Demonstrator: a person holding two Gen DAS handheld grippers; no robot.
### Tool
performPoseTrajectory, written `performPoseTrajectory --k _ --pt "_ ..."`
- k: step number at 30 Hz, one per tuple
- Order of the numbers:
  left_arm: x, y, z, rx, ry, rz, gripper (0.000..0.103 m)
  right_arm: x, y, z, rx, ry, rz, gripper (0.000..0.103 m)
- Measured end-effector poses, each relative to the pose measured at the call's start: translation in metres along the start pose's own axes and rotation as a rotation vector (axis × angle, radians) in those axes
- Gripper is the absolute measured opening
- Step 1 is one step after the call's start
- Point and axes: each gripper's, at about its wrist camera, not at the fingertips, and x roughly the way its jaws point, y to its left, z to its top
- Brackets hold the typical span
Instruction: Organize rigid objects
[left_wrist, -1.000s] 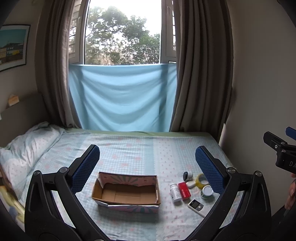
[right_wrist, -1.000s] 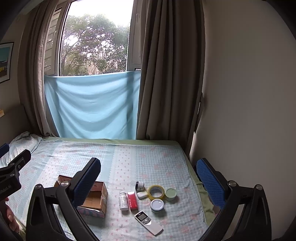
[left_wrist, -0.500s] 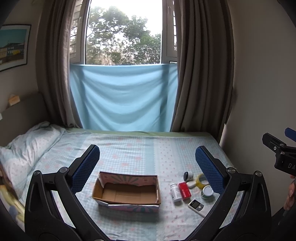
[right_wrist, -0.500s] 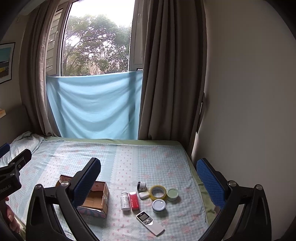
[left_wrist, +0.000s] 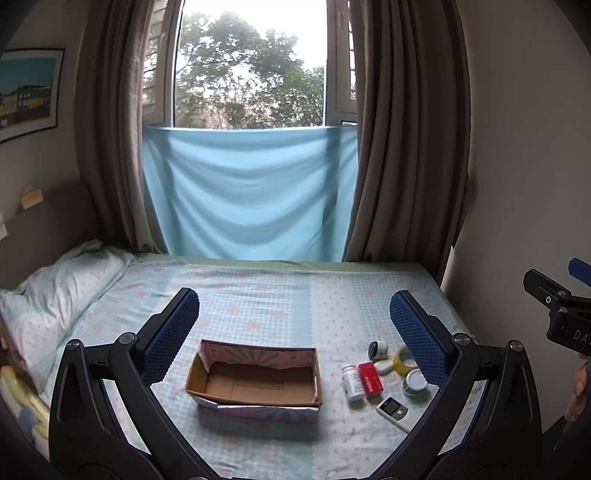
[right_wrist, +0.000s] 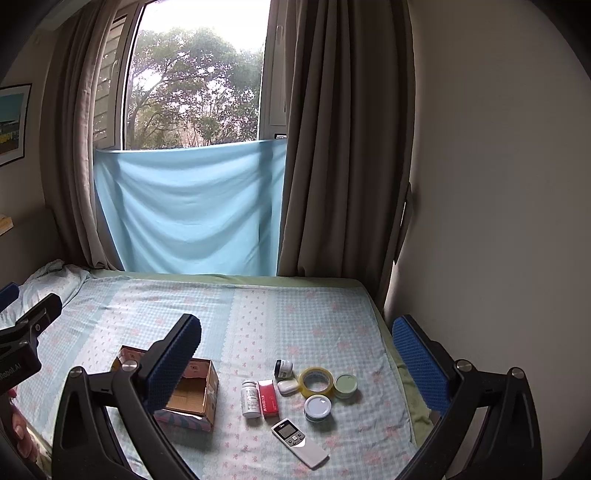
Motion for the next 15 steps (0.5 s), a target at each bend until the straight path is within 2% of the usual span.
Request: performPoseTrajectory --k 15 --pt "0.0017 0.0004 0.0007 -0.010 -0.005 -0.008 0.103 0.0004 0.0012 -0.0002 -0.010 -0.011 0.019 0.103"
